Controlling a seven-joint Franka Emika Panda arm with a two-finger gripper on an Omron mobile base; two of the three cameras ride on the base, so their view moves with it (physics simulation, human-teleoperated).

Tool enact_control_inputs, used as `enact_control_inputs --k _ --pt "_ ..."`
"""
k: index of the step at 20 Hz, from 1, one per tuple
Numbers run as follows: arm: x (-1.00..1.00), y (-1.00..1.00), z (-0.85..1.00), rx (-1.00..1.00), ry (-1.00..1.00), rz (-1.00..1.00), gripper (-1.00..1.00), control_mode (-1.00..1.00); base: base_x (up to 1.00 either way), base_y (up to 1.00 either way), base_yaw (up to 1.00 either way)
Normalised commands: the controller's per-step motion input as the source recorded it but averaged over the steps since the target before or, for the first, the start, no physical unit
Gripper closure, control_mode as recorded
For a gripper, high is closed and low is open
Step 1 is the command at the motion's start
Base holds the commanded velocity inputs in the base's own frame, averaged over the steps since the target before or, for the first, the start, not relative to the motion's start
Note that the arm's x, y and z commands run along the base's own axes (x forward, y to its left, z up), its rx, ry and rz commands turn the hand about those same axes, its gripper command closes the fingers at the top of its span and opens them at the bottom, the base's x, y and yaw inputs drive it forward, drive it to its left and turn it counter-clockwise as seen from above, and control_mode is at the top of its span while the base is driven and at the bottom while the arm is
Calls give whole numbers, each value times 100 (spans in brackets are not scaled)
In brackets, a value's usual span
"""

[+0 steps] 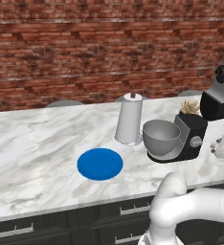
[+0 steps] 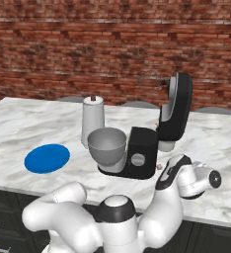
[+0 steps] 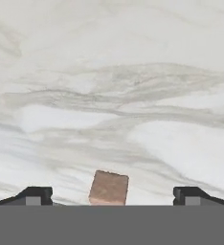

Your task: Add butter and sugar cubes to the stand mixer bowl and then turn on the stand mixer to begin making frosting.

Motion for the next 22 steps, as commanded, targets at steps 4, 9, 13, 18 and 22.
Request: enact_control_inputs --k 4,9,13,18,22 --pt "2 0 -49 4 3 -4 -100 -100 0 0 0" --pt "0 1 -55 5 0 0 -100 -100 0 0 0" --pt "1 30 -62 0 2 0 100 -100 0 0 0" --pt "0 35 -64 0 5 0 100 -100 0 0 0" --pt "3 41 -66 0 7 5 100 -100 0 0 0"
